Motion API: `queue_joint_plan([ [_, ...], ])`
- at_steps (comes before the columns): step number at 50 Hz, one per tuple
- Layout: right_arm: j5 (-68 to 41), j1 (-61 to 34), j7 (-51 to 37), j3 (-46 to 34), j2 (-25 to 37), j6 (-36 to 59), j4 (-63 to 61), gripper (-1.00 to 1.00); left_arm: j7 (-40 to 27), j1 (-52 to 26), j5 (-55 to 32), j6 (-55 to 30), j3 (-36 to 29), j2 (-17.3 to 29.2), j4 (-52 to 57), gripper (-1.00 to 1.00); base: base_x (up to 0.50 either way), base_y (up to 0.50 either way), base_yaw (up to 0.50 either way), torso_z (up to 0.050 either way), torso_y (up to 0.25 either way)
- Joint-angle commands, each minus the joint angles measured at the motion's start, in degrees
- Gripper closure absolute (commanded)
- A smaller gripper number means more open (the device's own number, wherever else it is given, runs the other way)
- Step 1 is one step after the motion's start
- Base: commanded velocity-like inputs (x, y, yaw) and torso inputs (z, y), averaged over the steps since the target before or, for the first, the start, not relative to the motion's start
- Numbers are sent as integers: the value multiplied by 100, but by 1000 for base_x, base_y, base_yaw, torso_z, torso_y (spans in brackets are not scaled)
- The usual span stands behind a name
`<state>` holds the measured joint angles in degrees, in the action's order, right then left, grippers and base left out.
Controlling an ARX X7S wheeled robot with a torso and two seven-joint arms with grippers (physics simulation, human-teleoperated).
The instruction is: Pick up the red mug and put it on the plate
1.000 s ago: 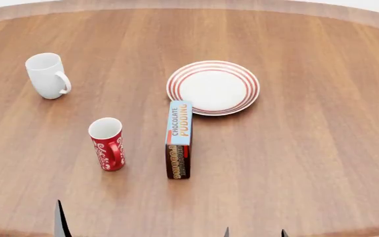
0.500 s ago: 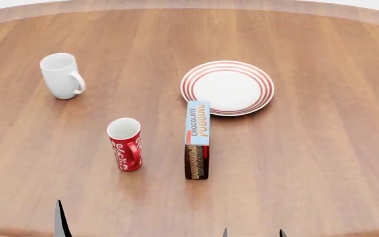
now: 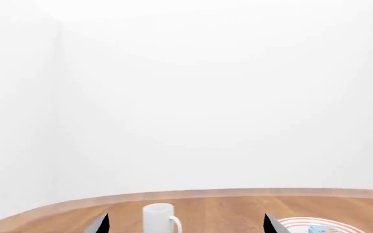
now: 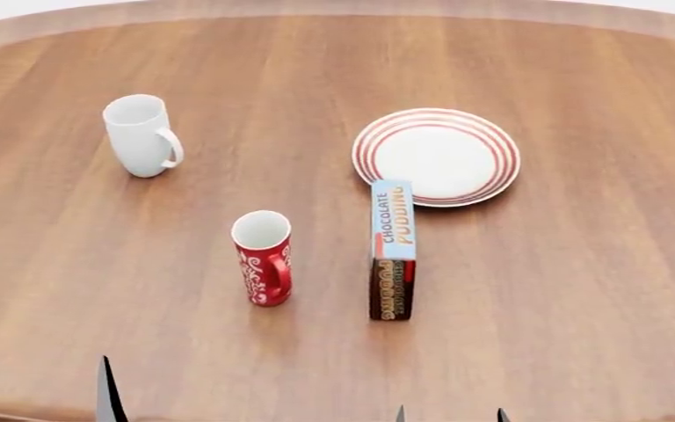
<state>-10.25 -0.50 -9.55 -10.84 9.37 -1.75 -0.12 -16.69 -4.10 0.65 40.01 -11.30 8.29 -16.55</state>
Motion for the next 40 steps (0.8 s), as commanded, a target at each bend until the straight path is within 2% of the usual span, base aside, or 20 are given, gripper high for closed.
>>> queue_joint_plan([
  [1, -46, -26, -13, -31, 29, -72, 66, -100, -39, -8, -32, 9, -53, 33, -5, -100, 0, 160, 0, 0, 0],
  [40, -152, -33, -126, -148, 125, -122, 55, -100, -174, -39, -96, 72, -197, 123, -36, -100, 0, 156, 0, 0, 0],
])
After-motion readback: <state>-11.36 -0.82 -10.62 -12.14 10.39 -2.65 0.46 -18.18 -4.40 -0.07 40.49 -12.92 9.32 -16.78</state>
